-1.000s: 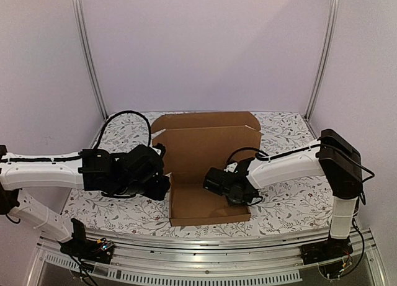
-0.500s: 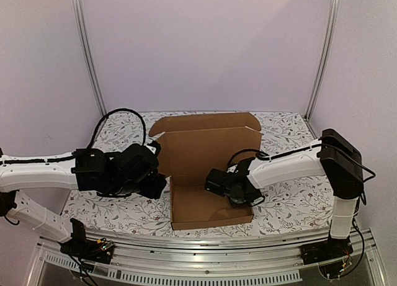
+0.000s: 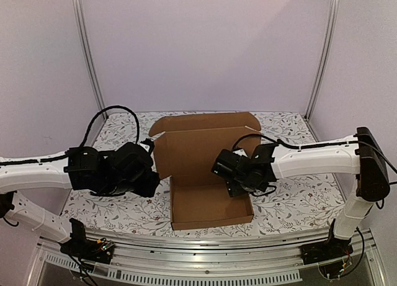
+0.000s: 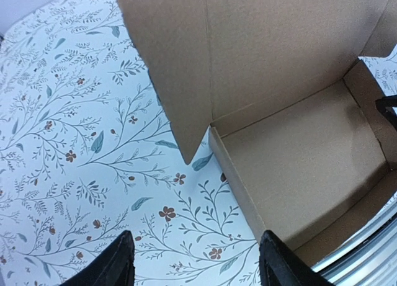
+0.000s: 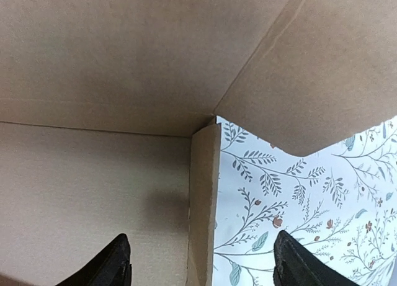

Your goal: Fold the paper box

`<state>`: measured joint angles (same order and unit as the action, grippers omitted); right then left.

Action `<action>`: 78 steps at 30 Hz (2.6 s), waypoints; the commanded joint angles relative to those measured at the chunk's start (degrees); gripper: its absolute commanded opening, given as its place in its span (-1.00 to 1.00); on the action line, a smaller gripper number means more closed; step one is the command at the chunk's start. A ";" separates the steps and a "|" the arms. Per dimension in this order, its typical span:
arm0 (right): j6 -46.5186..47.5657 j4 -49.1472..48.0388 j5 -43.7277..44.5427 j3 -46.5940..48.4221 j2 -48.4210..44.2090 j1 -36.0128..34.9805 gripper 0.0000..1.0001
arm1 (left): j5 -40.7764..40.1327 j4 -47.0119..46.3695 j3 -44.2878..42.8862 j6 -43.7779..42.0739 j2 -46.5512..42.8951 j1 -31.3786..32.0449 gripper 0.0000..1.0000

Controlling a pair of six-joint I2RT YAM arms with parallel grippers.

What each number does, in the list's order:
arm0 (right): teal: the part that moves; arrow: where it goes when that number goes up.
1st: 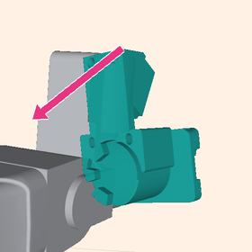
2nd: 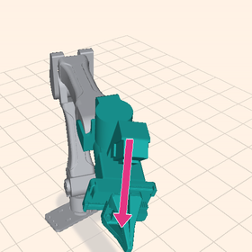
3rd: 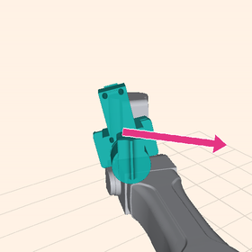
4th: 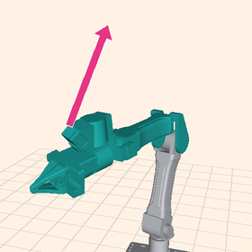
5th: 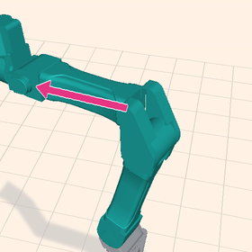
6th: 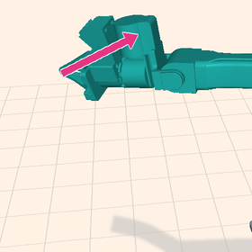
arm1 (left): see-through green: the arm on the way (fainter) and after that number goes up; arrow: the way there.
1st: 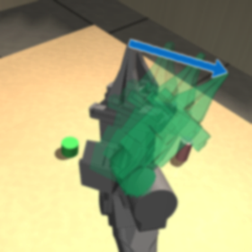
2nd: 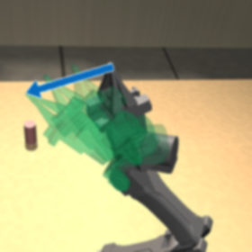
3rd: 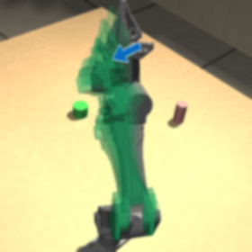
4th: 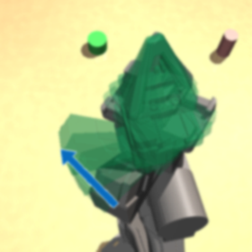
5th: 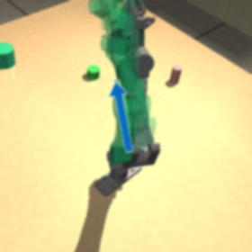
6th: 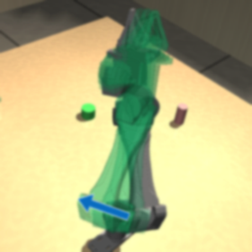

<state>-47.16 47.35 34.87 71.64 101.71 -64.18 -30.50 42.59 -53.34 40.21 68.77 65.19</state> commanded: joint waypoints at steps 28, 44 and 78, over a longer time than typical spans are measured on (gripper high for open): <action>35.17 -18.10 -47.51 -13.78 -35.16 29.07 0.68 | 29.12 -26.07 10.57 -18.34 -15.69 -22.99 0.38; 36.50 -27.77 -58.60 -10.49 -25.11 35.23 0.16 | 32.87 -30.54 9.22 -16.06 -10.79 -24.32 0.25; 39.77 -28.17 -59.56 -15.97 -29.94 35.09 -1.00 | 23.02 -32.20 6.08 -19.57 -4.35 -24.25 -0.13</action>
<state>-7.64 19.75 -23.33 57.19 73.84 -29.19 -2.15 10.55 -44.99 23.09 63.70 41.60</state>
